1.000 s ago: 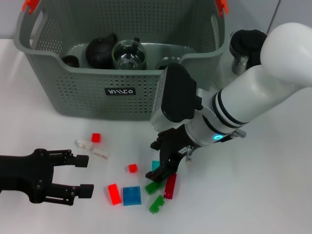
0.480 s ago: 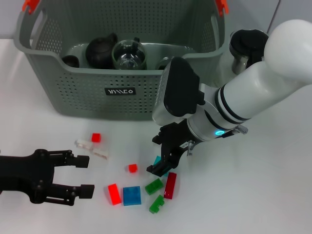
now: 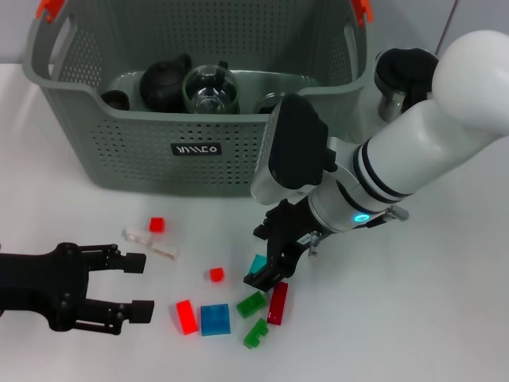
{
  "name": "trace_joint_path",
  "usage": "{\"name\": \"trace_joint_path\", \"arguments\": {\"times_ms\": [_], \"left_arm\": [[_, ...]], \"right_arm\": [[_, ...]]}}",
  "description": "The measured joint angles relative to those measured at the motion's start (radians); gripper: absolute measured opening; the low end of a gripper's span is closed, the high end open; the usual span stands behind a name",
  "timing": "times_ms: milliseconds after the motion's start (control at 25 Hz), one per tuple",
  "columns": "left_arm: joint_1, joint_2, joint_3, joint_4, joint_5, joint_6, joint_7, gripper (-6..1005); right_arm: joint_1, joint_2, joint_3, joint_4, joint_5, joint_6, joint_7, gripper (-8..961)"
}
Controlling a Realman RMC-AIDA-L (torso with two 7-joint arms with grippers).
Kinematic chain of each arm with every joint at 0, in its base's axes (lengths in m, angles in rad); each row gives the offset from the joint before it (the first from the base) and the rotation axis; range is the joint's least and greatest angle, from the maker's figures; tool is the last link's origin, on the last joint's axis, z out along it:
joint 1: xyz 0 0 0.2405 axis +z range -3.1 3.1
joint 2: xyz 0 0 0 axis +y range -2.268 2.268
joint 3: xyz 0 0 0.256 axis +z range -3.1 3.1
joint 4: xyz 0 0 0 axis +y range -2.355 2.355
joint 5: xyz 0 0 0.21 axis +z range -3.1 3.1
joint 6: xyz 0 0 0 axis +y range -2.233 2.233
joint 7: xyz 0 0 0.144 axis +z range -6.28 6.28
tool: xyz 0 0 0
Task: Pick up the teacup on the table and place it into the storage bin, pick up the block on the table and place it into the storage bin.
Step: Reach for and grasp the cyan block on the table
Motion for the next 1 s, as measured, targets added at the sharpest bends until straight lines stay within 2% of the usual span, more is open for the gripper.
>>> {"name": "trace_joint_path", "arguments": {"times_ms": [1000], "left_arm": [[-0.012, 0.003, 0.004, 0.0, 0.002, 0.0, 0.001, 877]], "right_arm": [[0.035, 0.005, -0.002, -0.017, -0.086, -0.066, 0.141, 769]]}}
